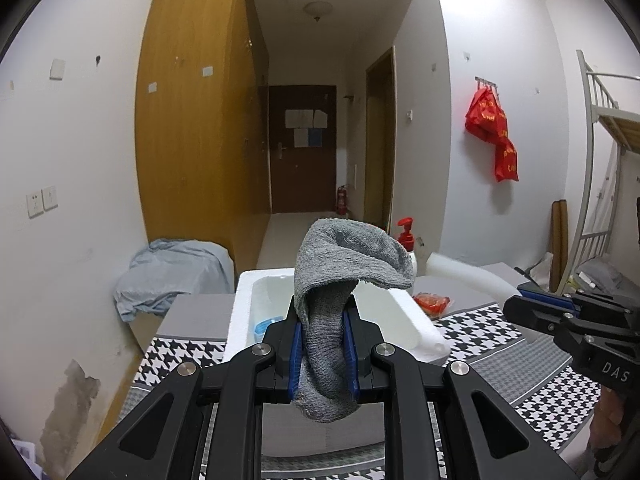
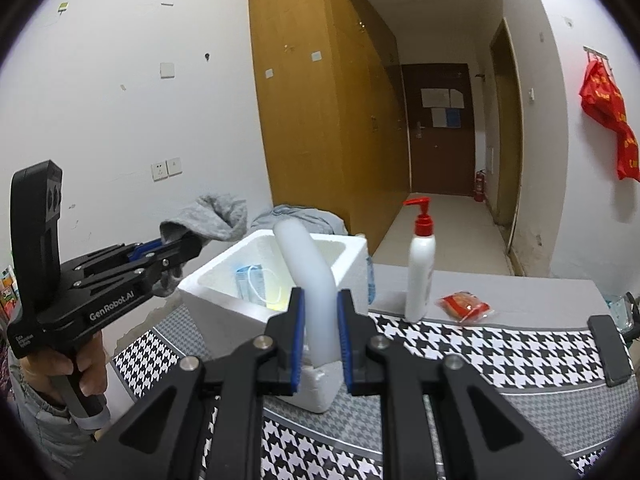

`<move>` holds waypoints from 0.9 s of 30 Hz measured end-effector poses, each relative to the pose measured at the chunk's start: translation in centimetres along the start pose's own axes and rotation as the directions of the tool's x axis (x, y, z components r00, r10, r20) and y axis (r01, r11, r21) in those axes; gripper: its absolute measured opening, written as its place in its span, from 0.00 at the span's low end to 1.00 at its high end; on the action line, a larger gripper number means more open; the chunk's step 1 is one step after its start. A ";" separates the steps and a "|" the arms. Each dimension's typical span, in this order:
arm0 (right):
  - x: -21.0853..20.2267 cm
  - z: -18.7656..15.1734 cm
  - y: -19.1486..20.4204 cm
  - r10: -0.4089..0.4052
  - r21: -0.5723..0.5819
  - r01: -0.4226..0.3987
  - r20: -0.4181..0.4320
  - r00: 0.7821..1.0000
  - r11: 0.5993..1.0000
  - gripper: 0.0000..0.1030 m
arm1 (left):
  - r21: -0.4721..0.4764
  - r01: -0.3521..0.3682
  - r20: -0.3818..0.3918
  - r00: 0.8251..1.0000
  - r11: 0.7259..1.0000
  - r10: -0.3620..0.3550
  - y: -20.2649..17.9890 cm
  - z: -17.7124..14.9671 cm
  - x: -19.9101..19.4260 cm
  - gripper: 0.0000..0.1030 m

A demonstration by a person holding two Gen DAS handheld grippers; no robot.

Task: Organize soft objects
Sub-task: 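Open the left tool to drop the grey sock into the box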

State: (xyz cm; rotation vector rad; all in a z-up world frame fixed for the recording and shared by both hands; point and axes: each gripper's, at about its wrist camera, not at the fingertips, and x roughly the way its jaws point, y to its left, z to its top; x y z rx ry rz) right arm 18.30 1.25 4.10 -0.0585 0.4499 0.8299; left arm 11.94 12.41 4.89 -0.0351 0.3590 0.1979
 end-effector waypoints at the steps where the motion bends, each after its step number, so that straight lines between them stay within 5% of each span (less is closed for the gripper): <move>1: 0.2 0.0 0.1 0.004 0.000 -0.004 -0.003 1.000 1.000 0.18 | -0.002 -0.005 -0.002 1.000 1.000 0.005 0.1 0.1 0.2 0.18; 19: 0.2 -0.1 -0.1 -0.029 0.024 0.029 0.003 1.000 0.999 0.18 | -0.001 0.031 -0.096 0.995 1.000 -0.031 0.5 1.0 5.3 0.20; 21: 0.2 -0.2 -0.2 -0.032 0.028 0.032 0.002 0.999 0.999 0.18 | -0.007 0.034 -0.097 0.995 0.999 -0.034 0.7 0.9 5.7 0.34; 23: 0.1 -0.3 -0.6 -0.042 0.038 0.042 -0.002 0.999 0.998 0.18 | -0.023 0.019 -0.091 0.996 1.000 -0.021 0.9 1.0 5.8 0.67; 27: 0.2 -0.2 -0.7 -0.050 0.038 0.050 -0.005 0.999 0.998 0.18 | -0.048 -0.011 -0.059 0.998 0.999 0.008 1.5 1.0 5.1 0.83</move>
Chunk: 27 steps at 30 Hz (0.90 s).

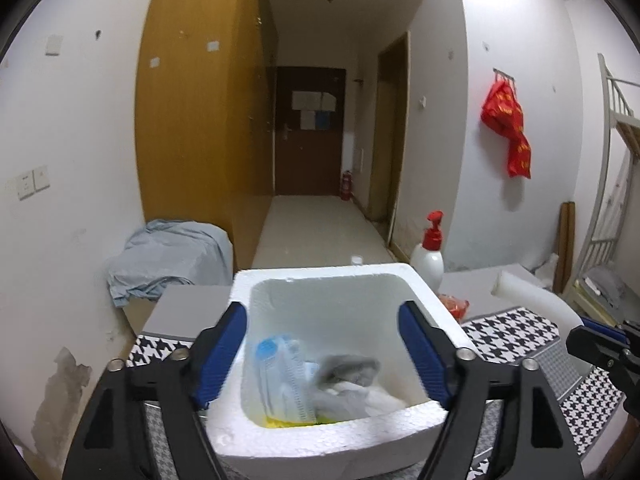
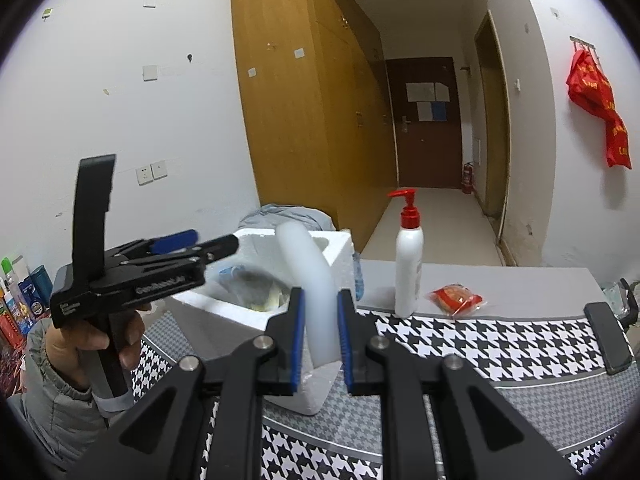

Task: Organize soft objects
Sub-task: 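Open the left tool to drop the grey sock into the box, then lower the white foam tube into the box and open the right tool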

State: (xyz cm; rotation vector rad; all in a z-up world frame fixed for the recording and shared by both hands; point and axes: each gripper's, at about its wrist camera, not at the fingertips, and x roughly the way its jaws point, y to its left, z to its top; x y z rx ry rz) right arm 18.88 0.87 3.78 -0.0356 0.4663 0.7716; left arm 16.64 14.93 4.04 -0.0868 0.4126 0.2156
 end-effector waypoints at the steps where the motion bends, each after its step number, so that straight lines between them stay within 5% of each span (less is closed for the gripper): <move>1: 0.1 0.0 0.0 0.001 -0.001 -0.001 -0.002 1.000 1.000 0.18 | -0.005 -0.009 0.005 1.000 1.000 0.009 0.1 0.0 -0.2 0.91; 14: 1.5 0.7 1.5 0.020 -0.028 -0.021 -0.016 1.000 0.999 0.18 | -0.117 -0.036 0.090 0.995 0.993 0.047 3.3 -0.2 -4.0 0.99; 27: 3.2 1.7 3.5 0.019 -0.056 -0.020 -0.015 1.000 0.998 0.18 | -0.105 -0.112 0.102 0.987 0.988 0.122 4.8 -1.0 -5.4 0.99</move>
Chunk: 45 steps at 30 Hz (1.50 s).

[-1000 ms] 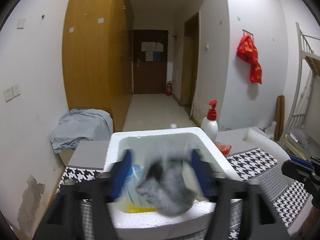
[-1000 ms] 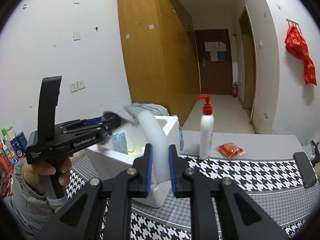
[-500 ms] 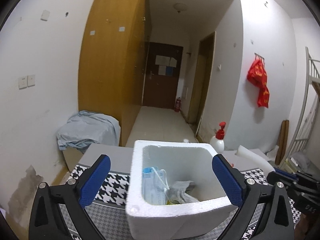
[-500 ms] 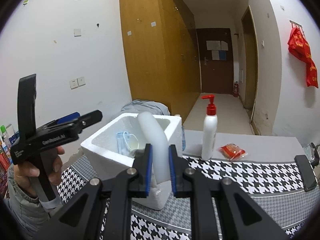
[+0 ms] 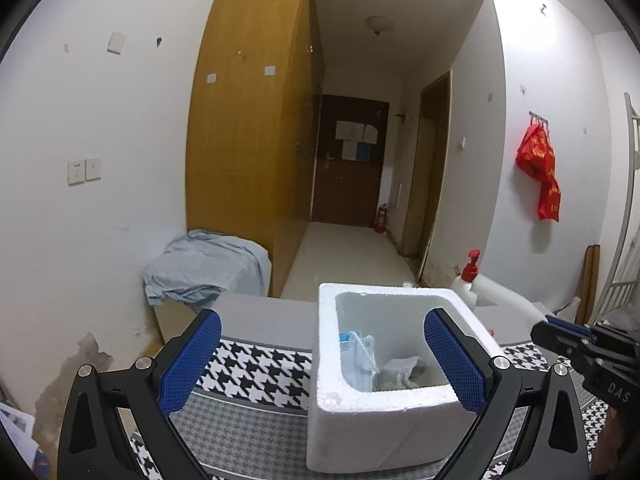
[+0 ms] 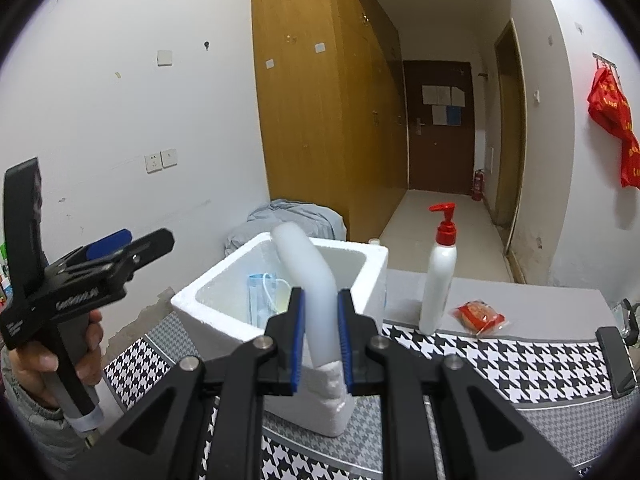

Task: Organize soft objects
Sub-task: 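Lower the white foam tube into the box and open the right tool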

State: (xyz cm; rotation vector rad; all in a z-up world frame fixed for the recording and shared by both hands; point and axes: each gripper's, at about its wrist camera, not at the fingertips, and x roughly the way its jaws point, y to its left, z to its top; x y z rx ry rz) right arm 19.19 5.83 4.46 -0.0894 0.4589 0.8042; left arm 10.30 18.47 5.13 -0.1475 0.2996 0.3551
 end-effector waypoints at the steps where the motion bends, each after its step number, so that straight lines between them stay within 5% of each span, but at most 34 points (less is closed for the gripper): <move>1: 0.2 0.0 0.1 0.001 -0.001 -0.001 -0.002 1.000 1.000 0.18 | 0.000 -0.003 -0.001 1.000 1.000 0.003 0.1 0.0 -0.1 0.99; 45: 8.0 1.4 4.4 0.021 -0.036 -0.025 -0.107 0.994 0.999 0.19 | 0.014 -0.080 0.000 0.997 0.997 0.080 5.4 -1.8 -0.9 0.99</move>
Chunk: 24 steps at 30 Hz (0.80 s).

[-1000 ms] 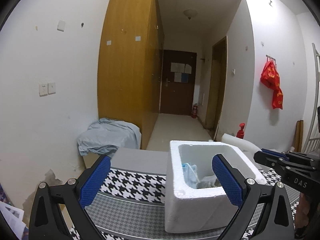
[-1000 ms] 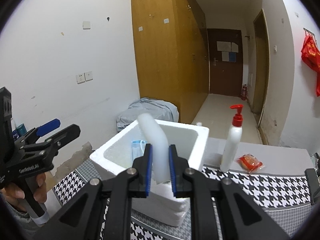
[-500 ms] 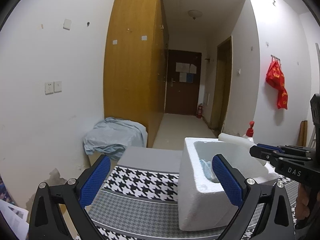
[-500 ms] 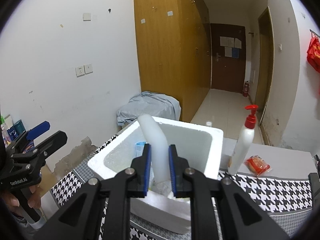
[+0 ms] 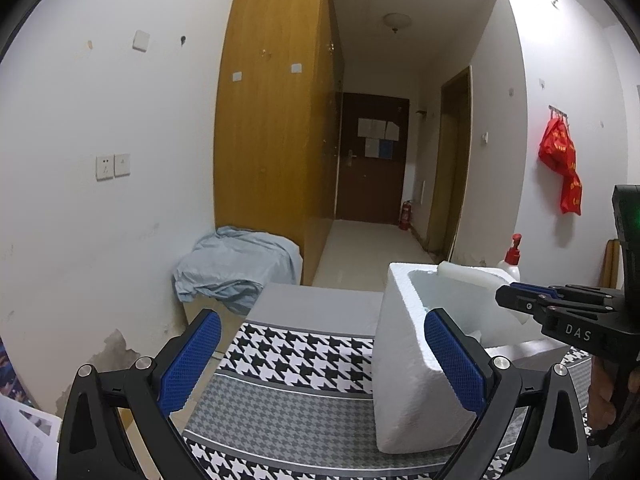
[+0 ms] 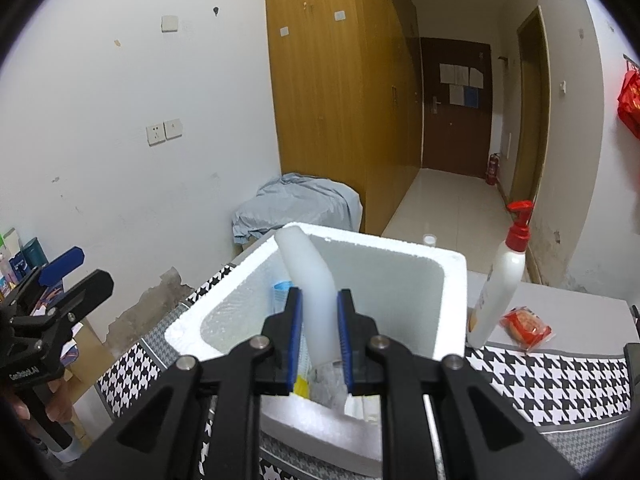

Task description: Organize soft objects

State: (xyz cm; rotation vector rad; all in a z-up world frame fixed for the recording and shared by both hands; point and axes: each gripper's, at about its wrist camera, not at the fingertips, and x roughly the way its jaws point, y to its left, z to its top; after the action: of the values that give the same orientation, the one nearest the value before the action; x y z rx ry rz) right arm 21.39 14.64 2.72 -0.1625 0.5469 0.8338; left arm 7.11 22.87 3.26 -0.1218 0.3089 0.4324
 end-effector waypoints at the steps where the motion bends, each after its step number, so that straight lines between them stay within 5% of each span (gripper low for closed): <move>1: 0.1 0.0 0.0 -0.001 0.001 0.001 -0.002 1.000 1.000 0.19 | 0.000 -0.001 0.002 1.000 1.000 0.001 0.0 0.0 -0.1 0.99; 10: 1.5 0.1 0.2 -0.012 0.019 0.012 -0.023 1.000 1.000 0.28 | -0.007 -0.006 0.003 1.000 1.000 0.006 0.2 -0.1 -0.2 0.99; 11: 1.6 0.0 0.2 -0.010 0.021 0.011 -0.028 1.000 1.000 0.32 | -0.010 -0.006 0.002 1.000 1.000 0.006 0.2 -0.2 -0.2 0.99; 13: 1.5 -0.1 0.1 -0.009 0.034 0.011 -0.032 0.999 0.999 0.62 | -0.013 -0.006 0.001 1.000 1.000 0.006 0.4 -0.1 -0.2 0.99; 15: 1.1 -0.1 0.2 0.009 0.043 -0.008 -0.018 1.000 0.999 0.69 | -0.014 -0.006 0.004 1.000 1.000 0.006 0.4 -0.1 -0.3 0.99; 24: -0.4 -0.1 0.3 -0.010 0.013 0.010 0.006 1.000 1.000 0.74 | -0.009 0.002 0.008 1.000 1.000 -0.002 0.0 0.0 -0.7 0.99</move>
State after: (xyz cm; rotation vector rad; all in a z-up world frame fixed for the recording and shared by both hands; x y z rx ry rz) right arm 20.91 14.53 2.86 -0.1510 0.5448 0.8204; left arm 6.51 22.58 3.45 -0.1293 0.2993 0.4318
